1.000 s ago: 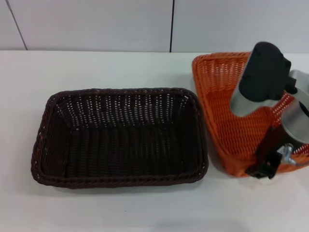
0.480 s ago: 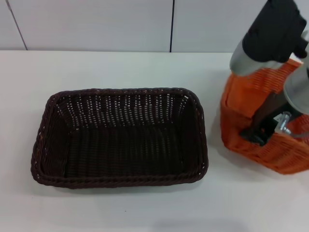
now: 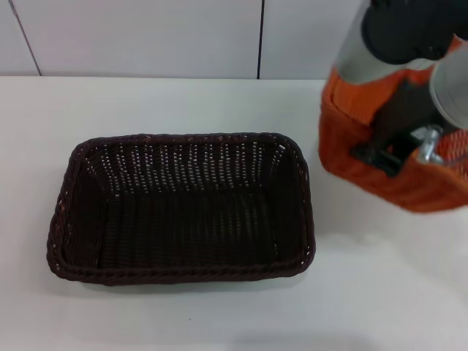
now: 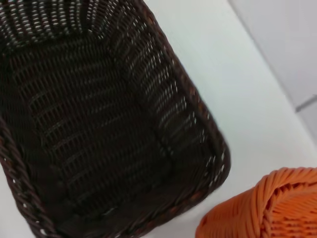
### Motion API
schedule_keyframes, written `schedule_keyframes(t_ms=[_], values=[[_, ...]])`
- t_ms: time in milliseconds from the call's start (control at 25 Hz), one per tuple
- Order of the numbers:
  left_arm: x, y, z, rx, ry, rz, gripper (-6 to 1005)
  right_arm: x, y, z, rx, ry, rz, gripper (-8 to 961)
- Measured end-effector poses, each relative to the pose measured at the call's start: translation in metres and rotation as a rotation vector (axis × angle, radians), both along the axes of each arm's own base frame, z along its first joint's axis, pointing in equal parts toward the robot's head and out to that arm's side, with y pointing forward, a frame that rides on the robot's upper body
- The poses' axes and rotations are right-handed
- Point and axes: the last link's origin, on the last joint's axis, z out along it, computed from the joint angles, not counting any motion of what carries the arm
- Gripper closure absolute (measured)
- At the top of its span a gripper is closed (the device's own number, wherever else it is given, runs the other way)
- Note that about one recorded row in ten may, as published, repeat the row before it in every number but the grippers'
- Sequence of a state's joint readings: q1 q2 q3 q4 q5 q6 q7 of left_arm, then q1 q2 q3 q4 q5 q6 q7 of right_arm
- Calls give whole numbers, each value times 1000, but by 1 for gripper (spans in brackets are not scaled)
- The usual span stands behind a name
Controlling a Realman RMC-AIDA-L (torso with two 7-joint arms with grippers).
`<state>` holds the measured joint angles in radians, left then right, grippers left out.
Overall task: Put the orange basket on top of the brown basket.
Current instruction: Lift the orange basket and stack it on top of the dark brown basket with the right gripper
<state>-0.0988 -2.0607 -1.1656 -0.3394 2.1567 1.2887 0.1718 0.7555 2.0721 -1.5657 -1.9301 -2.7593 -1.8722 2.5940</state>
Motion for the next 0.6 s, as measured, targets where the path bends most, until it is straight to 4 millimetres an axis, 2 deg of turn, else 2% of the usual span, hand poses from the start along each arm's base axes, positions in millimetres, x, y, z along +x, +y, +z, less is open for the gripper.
schedule_keyframes(t_ms=[120, 200, 320, 400, 520, 600], values=[[0, -1, 0, 3, 0, -1, 247, -10, -2, -5, -45, -47, 87, 801], [0, -2, 0, 5, -1, 0, 247, -25, -9, -17, -123, -129, 223, 801], [0, -3, -1, 6, -3, 2, 247, -32, -15, -23, -176, -185, 313, 801], [-1, -4, -2, 4, -4, 6, 247, -38, -27, -31, -258, -276, 483, 801], [-1, -5, -3, 2, -5, 10, 247, -40, -35, -34, -293, -311, 581, 800], [-3, -9, -3, 10, -14, 21, 247, -38, -45, -40, -358, -360, 733, 800]])
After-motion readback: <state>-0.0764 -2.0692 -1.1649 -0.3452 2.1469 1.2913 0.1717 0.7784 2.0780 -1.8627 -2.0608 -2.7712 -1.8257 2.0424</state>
